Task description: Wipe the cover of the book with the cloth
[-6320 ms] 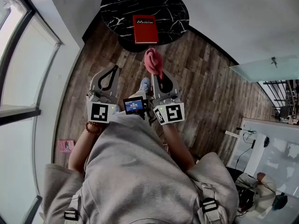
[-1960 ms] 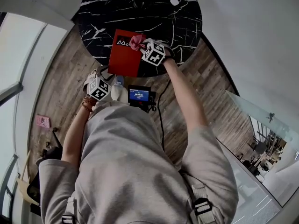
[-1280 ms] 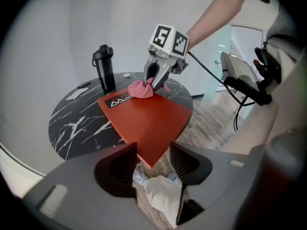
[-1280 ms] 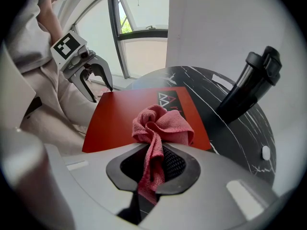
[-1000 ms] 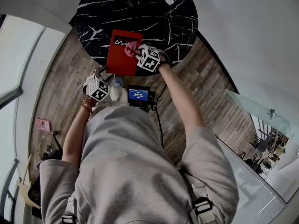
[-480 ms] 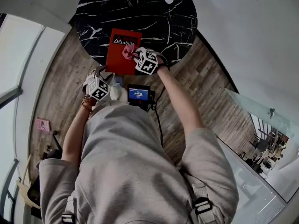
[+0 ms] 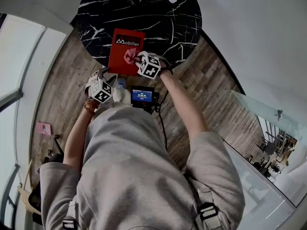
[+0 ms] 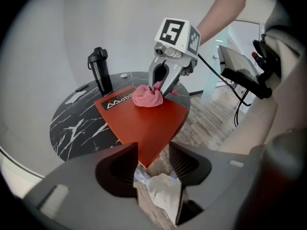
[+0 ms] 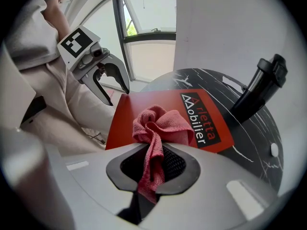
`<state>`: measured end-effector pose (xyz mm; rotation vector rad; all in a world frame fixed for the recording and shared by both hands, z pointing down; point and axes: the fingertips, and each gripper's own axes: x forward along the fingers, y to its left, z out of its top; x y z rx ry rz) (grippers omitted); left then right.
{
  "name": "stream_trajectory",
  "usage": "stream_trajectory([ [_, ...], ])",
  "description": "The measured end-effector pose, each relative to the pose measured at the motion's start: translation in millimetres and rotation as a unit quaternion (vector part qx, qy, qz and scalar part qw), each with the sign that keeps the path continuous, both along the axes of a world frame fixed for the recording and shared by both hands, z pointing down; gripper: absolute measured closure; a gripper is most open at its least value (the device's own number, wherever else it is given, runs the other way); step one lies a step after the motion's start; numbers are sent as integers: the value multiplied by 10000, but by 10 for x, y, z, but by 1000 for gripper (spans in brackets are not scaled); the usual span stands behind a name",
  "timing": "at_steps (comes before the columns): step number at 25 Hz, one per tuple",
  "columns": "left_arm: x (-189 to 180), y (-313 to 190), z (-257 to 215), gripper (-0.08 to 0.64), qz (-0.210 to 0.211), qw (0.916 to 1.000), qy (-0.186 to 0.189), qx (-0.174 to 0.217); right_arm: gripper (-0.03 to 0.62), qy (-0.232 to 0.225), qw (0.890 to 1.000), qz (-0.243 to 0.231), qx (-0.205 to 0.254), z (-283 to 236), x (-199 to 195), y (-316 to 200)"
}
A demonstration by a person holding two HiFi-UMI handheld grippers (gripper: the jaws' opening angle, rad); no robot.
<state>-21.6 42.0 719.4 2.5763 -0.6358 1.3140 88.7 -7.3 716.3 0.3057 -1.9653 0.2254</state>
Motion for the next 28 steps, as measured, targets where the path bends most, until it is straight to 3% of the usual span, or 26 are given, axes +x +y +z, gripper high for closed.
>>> stream_trajectory([
  [16, 66, 75, 45, 341, 186, 9996, -169, 101, 534, -168, 9997, -129, -152, 1, -122, 331],
  [28, 57, 30, 68, 377, 135, 9990, -394, 172, 535, -379, 9986, -163, -335, -3, -216, 620],
])
